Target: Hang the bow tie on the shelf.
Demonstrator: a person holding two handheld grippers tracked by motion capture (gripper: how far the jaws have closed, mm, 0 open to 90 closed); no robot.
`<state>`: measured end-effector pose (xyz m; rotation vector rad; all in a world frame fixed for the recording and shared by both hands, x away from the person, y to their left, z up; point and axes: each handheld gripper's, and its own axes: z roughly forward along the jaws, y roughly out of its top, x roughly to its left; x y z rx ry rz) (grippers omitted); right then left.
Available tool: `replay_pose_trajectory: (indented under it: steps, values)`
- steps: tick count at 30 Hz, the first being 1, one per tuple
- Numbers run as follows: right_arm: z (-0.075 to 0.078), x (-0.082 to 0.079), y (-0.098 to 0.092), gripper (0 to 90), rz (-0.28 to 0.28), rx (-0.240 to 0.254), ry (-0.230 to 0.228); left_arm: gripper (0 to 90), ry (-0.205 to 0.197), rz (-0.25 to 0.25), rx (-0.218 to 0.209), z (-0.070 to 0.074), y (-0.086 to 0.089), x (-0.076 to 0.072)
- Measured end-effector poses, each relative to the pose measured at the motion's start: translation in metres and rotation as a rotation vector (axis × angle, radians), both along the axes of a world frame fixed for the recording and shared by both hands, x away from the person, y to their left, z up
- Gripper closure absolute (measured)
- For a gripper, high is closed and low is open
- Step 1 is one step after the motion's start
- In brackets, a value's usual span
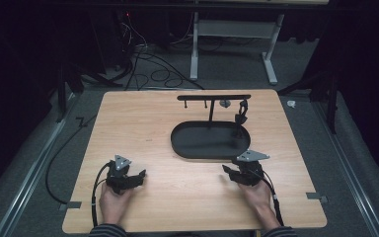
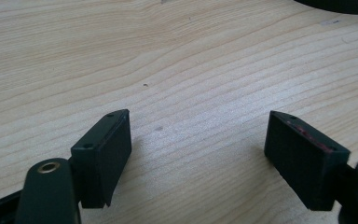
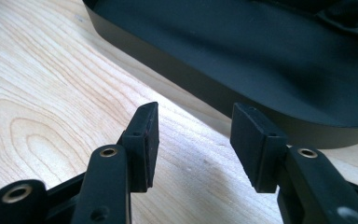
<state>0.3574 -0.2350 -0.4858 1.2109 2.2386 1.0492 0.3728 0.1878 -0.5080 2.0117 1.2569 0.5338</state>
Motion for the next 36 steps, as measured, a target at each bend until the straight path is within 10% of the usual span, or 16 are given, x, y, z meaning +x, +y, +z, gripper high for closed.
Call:
replay_pose_trajectory:
  steps: [36]
  values:
    - [-0.017,0.004,0.006,44.9,0.005,-0.052,0.026,23.3,-0.001,0.001,-0.001,0.0,0.0,0.0]
